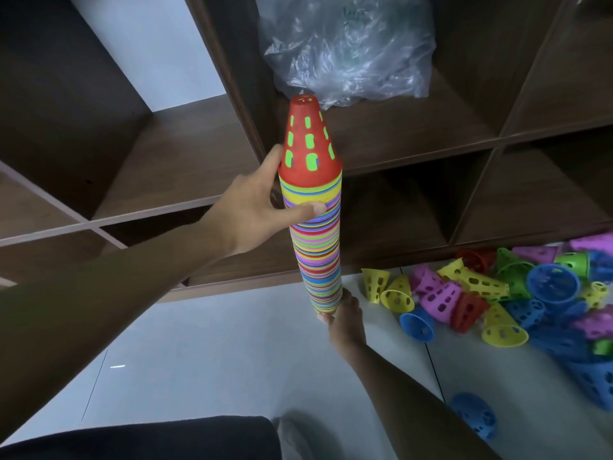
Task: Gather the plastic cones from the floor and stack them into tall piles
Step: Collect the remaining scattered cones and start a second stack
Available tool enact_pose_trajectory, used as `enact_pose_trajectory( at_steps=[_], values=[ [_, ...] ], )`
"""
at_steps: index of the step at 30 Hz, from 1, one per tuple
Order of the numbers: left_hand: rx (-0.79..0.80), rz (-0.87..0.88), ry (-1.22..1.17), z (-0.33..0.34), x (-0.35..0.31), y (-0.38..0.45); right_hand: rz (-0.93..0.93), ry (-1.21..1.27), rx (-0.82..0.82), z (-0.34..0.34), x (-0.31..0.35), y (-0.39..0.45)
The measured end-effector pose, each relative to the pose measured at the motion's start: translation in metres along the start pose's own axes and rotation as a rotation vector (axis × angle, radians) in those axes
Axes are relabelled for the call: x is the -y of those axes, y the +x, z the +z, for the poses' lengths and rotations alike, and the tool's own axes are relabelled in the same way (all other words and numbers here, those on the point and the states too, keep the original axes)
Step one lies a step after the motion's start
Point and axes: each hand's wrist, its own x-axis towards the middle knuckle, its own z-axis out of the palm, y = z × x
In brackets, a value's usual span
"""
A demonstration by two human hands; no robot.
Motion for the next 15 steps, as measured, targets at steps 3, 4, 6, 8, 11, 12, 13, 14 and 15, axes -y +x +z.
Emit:
enact_pose_trajectory(
  at_steps=[3, 4, 6, 8, 11, 12, 13, 14, 15],
  values=[
    [-0.025, 0.010, 0.138, -0.005, 0.003, -0.001, 0.000, 0.000, 0.001, 0.001, 0.002, 0.006],
    [-0.052, 0.012, 0.190, -0.005, 0.005, -0.001, 0.004, 0.002, 0.008, 0.000, 0.004, 0.009],
    [-0.112, 0.004, 0.261, -0.006, 0.009, -0.002, 0.012, -0.005, 0.031, -0.005, 0.008, 0.019],
    [-0.147, -0.017, 0.289, -0.004, 0.011, -0.002, 0.015, -0.034, 0.079, -0.012, 0.009, 0.031],
    [-0.180, -0.016, 0.333, -0.001, 0.012, 0.000, -0.013, -0.106, 0.142, -0.030, 0.008, 0.043],
    [-0.184, -0.014, 0.342, -0.001, 0.012, 0.000, -0.034, -0.118, 0.147, -0.036, 0.009, 0.044],
    [-0.185, -0.015, 0.344, -0.001, 0.011, 0.000, -0.047, -0.111, 0.148, -0.042, 0.009, 0.044],
    [-0.186, -0.021, 0.344, -0.001, 0.011, 0.000, -0.058, -0.082, 0.152, -0.048, 0.010, 0.043],
    [-0.187, -0.031, 0.346, -0.002, 0.011, -0.001, -0.076, -0.043, 0.155, -0.053, 0.012, 0.042]
  ],
)
